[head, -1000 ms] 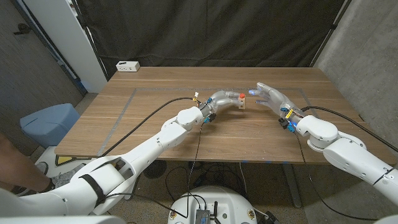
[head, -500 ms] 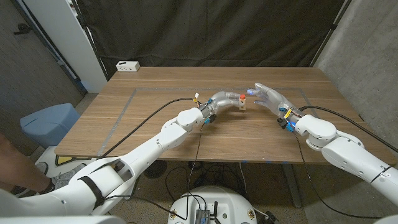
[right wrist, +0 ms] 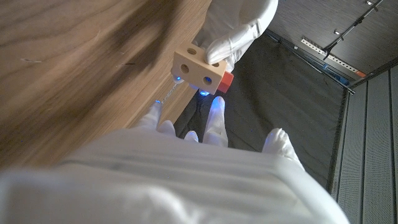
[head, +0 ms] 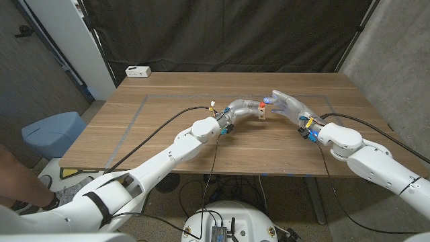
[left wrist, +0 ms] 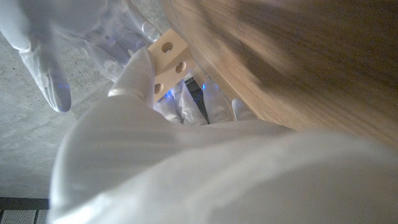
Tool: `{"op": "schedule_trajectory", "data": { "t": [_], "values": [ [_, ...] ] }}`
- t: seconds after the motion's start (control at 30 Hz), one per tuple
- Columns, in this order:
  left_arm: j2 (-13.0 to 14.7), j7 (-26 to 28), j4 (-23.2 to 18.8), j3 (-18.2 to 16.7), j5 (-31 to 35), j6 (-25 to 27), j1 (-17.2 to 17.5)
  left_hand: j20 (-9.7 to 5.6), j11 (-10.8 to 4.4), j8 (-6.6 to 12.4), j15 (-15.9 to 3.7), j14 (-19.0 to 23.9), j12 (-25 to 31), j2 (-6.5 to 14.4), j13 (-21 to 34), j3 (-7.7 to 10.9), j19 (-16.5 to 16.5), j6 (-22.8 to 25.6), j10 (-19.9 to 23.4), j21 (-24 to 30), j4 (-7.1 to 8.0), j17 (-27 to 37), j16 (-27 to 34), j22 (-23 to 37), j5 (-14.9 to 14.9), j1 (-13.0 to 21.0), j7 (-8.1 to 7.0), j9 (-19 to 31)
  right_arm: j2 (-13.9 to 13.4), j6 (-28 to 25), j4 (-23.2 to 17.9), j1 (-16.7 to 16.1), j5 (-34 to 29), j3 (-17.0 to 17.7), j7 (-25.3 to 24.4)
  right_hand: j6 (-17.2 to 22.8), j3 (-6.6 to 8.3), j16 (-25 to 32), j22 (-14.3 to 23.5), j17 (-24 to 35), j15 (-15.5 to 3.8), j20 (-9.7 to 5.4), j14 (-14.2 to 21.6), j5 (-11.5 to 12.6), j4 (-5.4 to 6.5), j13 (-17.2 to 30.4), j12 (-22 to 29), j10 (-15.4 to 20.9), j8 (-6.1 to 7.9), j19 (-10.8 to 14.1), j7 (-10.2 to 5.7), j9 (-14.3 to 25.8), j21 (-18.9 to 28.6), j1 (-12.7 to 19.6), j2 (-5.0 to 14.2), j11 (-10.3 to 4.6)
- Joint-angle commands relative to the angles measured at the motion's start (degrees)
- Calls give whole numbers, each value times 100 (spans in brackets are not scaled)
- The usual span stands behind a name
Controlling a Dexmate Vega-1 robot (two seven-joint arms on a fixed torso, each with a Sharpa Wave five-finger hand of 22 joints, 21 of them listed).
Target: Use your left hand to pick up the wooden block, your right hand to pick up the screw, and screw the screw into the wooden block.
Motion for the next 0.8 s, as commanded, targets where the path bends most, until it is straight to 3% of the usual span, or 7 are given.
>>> {"op": "schedule_trajectory", "data": {
  "t": [0.03,0.8],
  "values": [
    [0,5,0,-2,10,-7,-3,14,0,46,-283,48,348,563,800,438,20,157,35,39,404,15,24,11,20,-446,102,12,-27,-61,77,181,41,-135,194,69,-24,15,11,24,6,29,-453,27,14,6,24,-136,43,-38,37,-5,-4,-65,-16,-16],
    [-9,-10,45,-13,-13,-26,-7,15,-5,42,-279,47,344,564,794,440,19,147,30,38,402,16,25,11,21,-443,94,12,-21,-91,116,282,56,-228,233,391,-35,50,11,19,-20,15,-448,59,59,3,96,-12,173,-66,92,-3,28,-122,20,-52]
  ]
}}
